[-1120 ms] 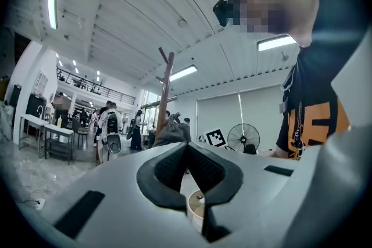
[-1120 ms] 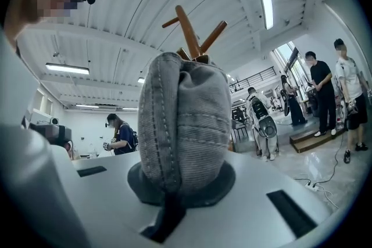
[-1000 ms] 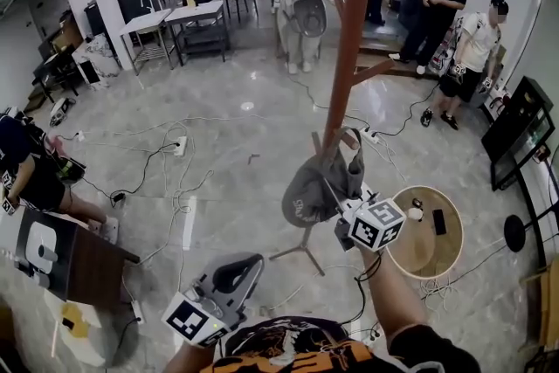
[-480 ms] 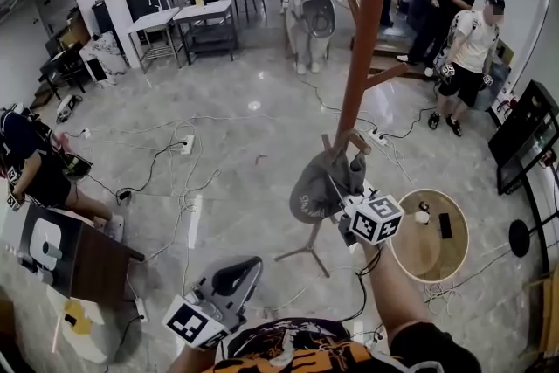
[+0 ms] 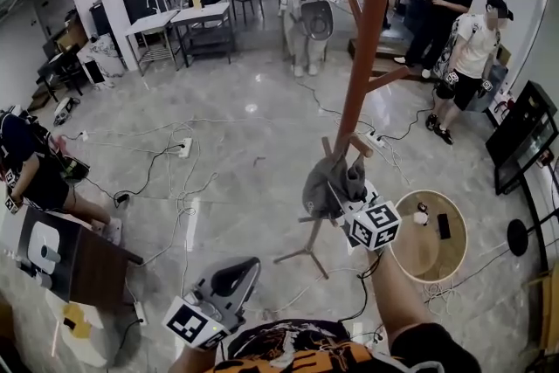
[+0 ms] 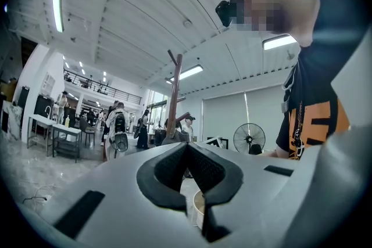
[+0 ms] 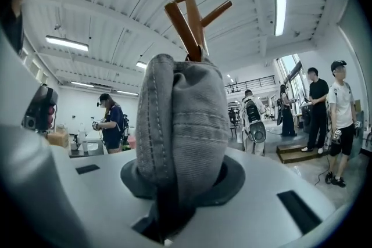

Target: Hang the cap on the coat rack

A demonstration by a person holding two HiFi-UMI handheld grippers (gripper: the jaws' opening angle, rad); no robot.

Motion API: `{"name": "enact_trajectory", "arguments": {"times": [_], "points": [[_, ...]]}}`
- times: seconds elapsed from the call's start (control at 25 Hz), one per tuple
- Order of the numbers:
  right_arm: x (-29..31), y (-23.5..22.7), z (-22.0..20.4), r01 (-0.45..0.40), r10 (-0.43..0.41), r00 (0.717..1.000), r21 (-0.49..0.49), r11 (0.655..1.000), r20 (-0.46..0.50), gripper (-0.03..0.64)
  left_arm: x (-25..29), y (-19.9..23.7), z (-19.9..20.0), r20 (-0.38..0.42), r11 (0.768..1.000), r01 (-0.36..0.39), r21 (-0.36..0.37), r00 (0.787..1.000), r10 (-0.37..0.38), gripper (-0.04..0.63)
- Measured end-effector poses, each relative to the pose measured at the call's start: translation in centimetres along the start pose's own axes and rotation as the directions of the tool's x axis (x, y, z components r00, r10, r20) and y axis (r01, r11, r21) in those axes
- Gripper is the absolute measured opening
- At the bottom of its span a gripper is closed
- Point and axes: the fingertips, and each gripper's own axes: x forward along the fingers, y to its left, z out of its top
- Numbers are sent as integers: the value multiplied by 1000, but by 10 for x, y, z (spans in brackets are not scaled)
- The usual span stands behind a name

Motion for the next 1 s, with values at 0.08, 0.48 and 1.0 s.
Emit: {"name": "enact_trajectory", "arguments": {"times": [0.08,0.48,1.0], "points": [[-4,-1,0,18,-18,1000,-9,1000,10,157,1,0,-4,-4,1000,8,-3,1000,-8,21],[-27,-11,-1,89,-89,996,-14,996,13,364,15,-8,3,22,996,84,-11,996,-84,21],[-84,13,32,96,-95,992,3,995,84,383,32,-12,-13,-15,986,159,-42,987,-159,21]]}}
